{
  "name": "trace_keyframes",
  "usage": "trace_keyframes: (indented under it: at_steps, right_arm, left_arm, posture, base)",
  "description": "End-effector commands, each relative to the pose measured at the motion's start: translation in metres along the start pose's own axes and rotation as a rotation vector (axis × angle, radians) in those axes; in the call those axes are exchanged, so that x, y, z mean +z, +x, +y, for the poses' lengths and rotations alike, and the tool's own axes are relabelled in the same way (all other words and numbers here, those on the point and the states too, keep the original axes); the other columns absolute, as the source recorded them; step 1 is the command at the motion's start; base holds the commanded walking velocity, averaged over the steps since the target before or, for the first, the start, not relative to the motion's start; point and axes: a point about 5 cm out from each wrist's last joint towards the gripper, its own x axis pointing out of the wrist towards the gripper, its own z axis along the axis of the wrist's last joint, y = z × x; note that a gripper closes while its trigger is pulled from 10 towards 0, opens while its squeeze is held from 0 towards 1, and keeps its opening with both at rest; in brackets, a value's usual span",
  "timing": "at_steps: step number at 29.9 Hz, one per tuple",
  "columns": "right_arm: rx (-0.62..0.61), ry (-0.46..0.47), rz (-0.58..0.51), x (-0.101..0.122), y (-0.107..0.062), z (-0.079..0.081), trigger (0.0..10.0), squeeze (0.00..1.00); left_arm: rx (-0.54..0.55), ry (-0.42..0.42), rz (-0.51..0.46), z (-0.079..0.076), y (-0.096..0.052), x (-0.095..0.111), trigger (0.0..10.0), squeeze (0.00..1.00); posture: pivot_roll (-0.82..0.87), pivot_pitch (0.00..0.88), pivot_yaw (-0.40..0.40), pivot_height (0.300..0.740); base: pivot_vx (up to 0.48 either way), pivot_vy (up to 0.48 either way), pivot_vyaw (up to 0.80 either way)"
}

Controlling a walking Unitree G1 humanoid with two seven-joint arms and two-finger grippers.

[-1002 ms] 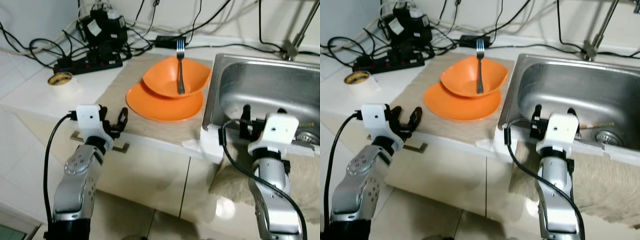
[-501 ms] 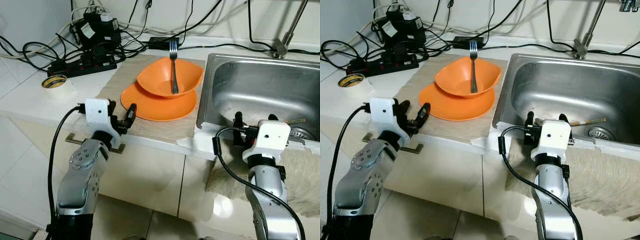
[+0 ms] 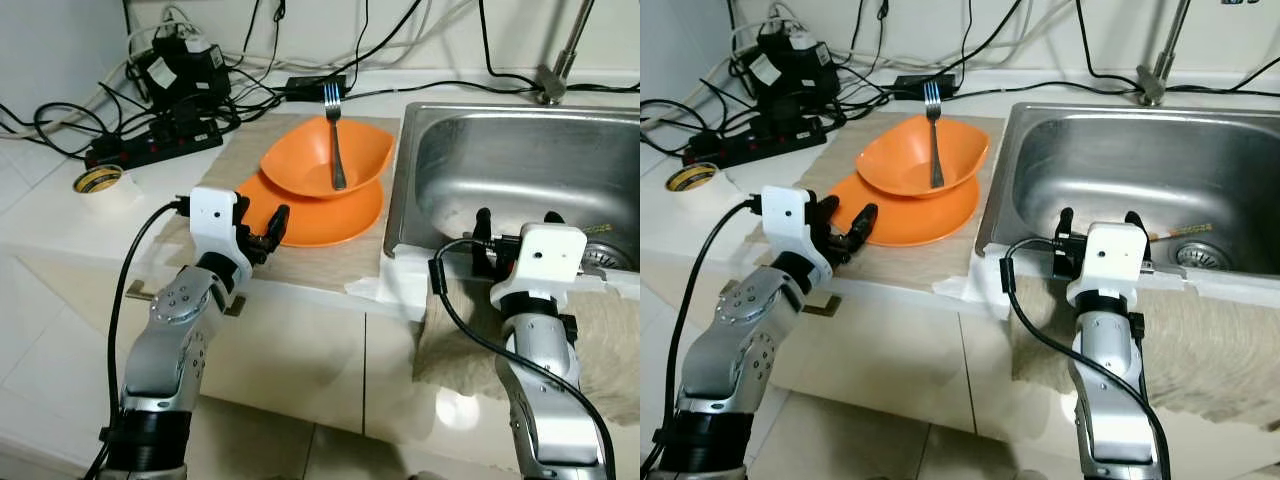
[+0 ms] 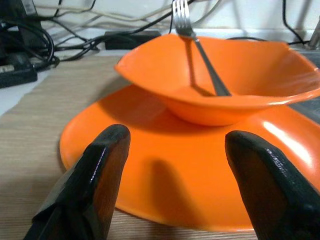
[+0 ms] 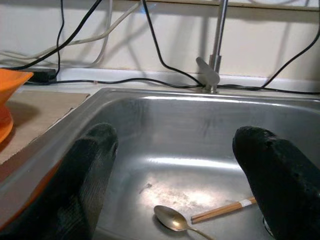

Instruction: Kitchen organization

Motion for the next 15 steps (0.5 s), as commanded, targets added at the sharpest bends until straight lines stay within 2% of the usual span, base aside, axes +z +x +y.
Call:
trace_keyframes:
  at_steps: [1, 6, 10, 13, 15]
  right_arm:
    - [0.033, 0.018, 0.044, -0.010, -0.002, 0.009, 10.0, 0.00]
    - [0.070, 0.012, 0.041, -0.008, -0.002, 0.015, 10.0, 0.00]
    - [0.053, 0.014, 0.068, -0.015, 0.001, 0.010, 10.0, 0.00]
    - [0.054, 0.008, 0.060, -0.014, 0.009, 0.008, 10.0, 0.00]
    - [0.036, -0.015, 0.050, -0.014, 0.013, 0.001, 10.0, 0.00]
  left_arm:
    - [0.050, 0.009, -0.022, 0.010, 0.001, 0.003, 10.0, 0.00]
    - [0.037, 0.012, -0.027, 0.008, 0.005, 0.004, 10.0, 0.00]
    - [0.022, 0.015, -0.023, 0.010, 0.007, 0.004, 10.0, 0.00]
    - [0.003, 0.024, -0.037, 0.010, 0.014, 0.011, 10.0, 0.00]
    - [-0.018, 0.030, -0.049, 0.009, 0.019, 0.014, 10.0, 0.00]
  posture:
    - [-0.12, 0.000, 0.103, 0.740]
    - [-0.13, 0.000, 0.101, 0.740]
    - [-0.11, 0.000, 0.114, 0.740]
    - [-0.12, 0.000, 0.135, 0.740]
    - [-0.15, 0.029, 0.144, 0.740]
  base:
    - [0.000, 0.000, 0.00]
    - [0.000, 0.000, 0.00]
    - [0.000, 0.000, 0.00]
    - [0.000, 0.000, 0.00]
    - [0.000, 0.000, 0.00]
